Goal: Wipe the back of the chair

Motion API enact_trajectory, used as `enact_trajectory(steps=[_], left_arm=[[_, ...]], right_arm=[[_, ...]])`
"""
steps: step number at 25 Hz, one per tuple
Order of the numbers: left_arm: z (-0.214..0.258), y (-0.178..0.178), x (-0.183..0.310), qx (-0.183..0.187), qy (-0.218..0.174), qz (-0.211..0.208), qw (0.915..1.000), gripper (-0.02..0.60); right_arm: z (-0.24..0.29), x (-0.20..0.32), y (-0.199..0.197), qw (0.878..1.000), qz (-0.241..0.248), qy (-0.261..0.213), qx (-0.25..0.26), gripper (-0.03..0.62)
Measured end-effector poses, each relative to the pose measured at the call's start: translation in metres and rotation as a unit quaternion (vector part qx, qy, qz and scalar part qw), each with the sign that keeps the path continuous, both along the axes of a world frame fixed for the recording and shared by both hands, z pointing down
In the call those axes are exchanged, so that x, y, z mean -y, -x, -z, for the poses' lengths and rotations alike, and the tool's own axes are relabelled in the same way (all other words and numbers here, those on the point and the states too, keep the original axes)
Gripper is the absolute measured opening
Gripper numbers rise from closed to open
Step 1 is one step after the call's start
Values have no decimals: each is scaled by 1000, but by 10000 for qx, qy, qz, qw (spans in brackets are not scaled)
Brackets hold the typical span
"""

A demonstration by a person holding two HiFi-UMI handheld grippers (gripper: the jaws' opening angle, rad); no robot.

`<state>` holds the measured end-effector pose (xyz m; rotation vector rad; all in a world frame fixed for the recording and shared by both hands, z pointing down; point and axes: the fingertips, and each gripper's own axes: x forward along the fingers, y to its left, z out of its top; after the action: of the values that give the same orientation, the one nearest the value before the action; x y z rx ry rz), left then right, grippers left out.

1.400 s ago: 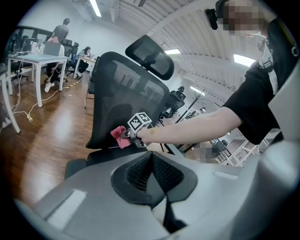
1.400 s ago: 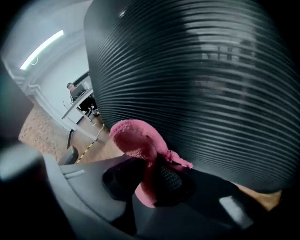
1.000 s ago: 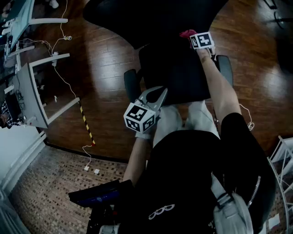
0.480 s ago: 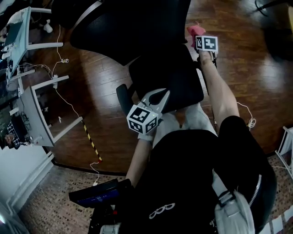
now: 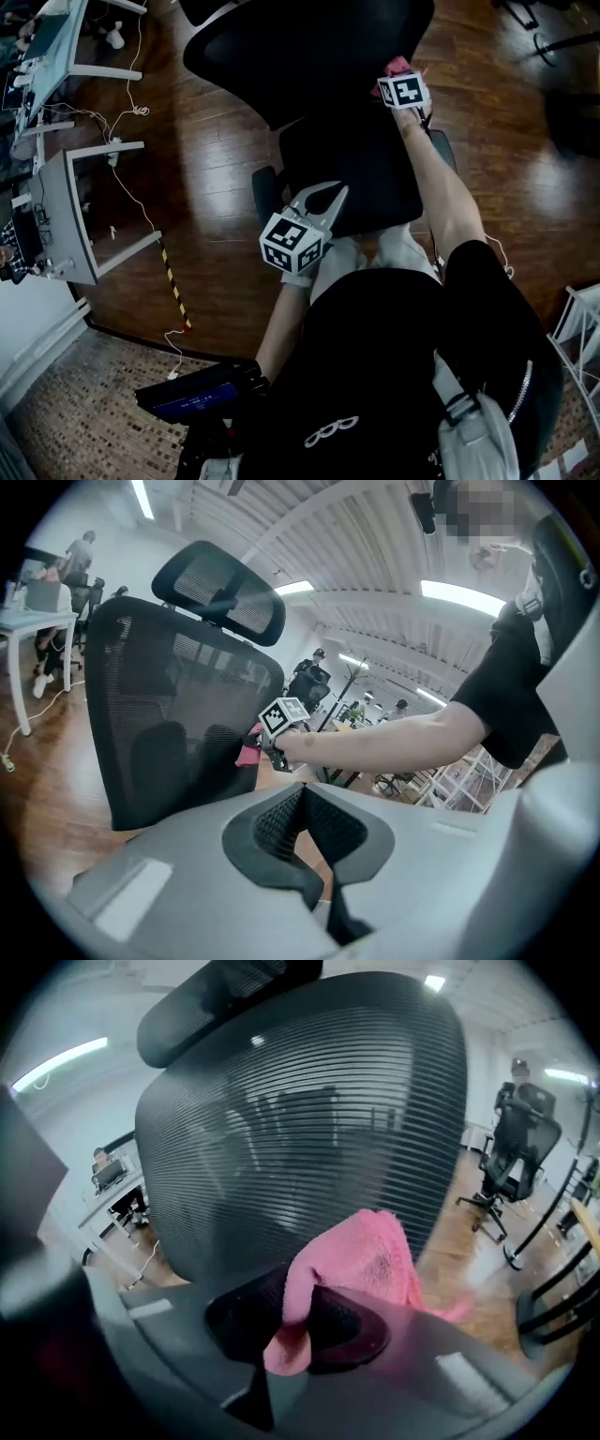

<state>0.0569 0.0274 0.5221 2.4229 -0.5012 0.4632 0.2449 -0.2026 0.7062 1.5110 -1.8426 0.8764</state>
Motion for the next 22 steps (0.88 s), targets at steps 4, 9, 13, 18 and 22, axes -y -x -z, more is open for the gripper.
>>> enact_trajectory(steps=[4,9,13,18,22], left_arm=[[5,28,4,-72,-51,228,9997,-11],[3,80,5,-100,-56,543,9985,-11],[2,116,7,-98,-97,757,9970,-11],[8,156,10,-118,-196,1045,9943,-11],[9,181,15,-146,-220,1347,9905,-11]], right_arm=[[5,18,67,9990,438,-31,-7,44],[7,27,148,9960,893,-42,-85,44],[9,29,209,9914,1301,-111,-3,44],[25,36,293,9792,2005,-293,123,44],[41,49,351,9675,2474,-453,245,44]])
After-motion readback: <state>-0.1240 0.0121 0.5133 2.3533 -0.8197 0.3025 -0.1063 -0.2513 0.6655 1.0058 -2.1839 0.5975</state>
